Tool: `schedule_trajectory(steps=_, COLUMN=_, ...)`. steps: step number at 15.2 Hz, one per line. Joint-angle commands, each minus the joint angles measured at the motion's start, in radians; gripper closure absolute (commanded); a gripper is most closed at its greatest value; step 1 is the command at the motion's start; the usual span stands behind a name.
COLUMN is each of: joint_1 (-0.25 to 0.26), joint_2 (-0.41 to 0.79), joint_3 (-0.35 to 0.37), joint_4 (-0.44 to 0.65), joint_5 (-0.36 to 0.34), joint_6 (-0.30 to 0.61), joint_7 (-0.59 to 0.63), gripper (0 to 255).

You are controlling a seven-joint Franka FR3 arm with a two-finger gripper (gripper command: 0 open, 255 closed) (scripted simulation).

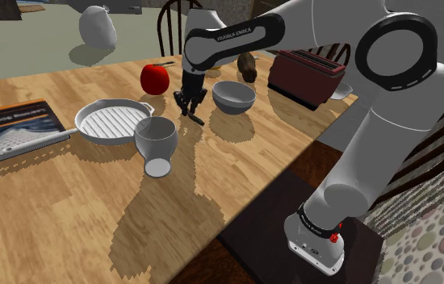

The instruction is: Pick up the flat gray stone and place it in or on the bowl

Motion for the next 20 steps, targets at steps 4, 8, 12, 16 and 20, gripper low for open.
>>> schedule_trajectory(steps=4, joint_1=0.000, joint_2=-0.003, joint_3=0.000, joint_4=-0.007, joint_5=0.001, joint_6=0.003, joint_7=0.000, gripper=255)
schedule_trajectory(steps=8, joint_1=0.000, joint_2=0.001, joint_3=0.000, joint_4=-0.001, joint_5=0.000, joint_6=0.000, joint_7=0.000, gripper=255)
schedule_trajectory(steps=12, joint_1=-0.001, joint_2=-0.017, joint_3=0.000, joint_4=0.032, joint_5=0.002, joint_6=-0.051, joint_7=0.001, gripper=255)
schedule_trajectory(steps=16, joint_1=-0.001, joint_2=-0.032, joint_3=0.000, joint_4=0.069, joint_5=0.003, joint_6=-0.102, joint_7=0.002, gripper=255)
schedule_trajectory(steps=20, joint_1=-0.002, joint_2=-0.043, joint_3=-0.001, joint_4=0.109, joint_5=0.004, joint_6=-0.153, joint_7=0.003, gripper=255)
